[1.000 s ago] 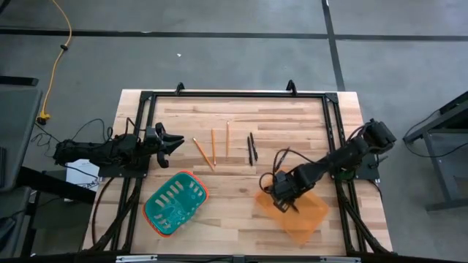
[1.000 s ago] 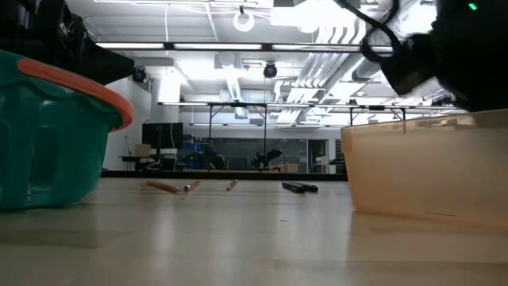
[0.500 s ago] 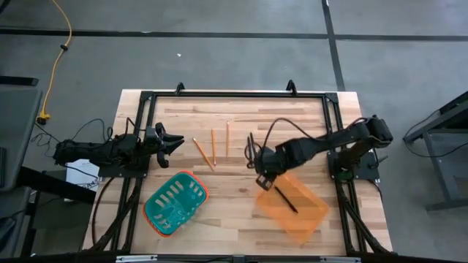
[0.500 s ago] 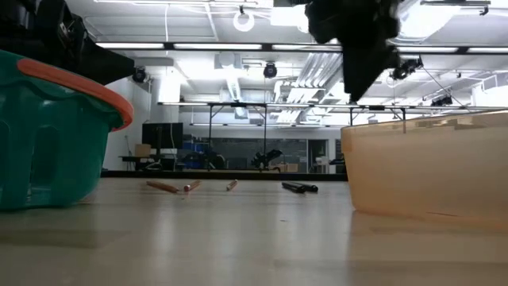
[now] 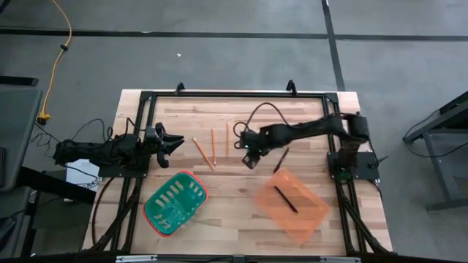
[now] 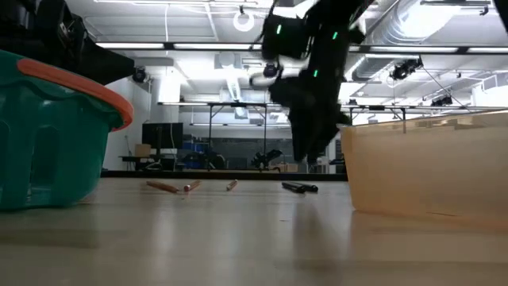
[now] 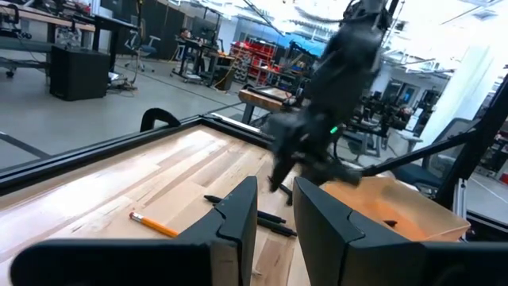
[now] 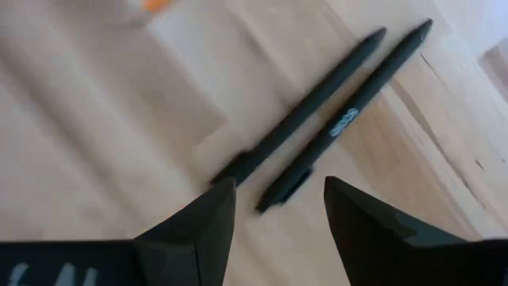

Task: Sort pens & pencils
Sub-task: Put the black pen into the orange bin

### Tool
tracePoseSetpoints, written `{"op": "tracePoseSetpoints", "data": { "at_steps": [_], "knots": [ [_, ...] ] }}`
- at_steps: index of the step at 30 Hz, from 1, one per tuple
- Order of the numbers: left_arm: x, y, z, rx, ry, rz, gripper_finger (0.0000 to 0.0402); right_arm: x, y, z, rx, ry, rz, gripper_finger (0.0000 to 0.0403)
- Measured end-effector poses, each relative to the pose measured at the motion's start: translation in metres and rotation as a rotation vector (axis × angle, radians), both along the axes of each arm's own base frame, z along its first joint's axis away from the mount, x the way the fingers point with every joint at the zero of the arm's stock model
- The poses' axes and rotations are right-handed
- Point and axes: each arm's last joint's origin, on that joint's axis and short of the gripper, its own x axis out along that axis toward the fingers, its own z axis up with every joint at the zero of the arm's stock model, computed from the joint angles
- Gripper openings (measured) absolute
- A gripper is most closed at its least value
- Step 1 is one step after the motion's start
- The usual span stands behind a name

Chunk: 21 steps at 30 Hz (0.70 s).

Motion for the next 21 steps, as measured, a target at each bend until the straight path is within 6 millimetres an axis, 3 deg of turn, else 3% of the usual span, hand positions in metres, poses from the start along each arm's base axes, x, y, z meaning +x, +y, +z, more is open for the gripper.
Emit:
{"op": "tracePoseSetpoints", "data": {
  "at_steps": [5,21],
  "knots": [
    [0.000,0.000,0.000,0.000,0.000,0.001,0.0072,0.003,-0.019,-0.026,0.009,0.091,-0.050,0.0186],
    [0.000,0.000,0.000,0.000,0.000,0.000,0.0072,0.005,-0.029,-0.038,0.004,0.091,-0.039,0.0184]
  ]
}}
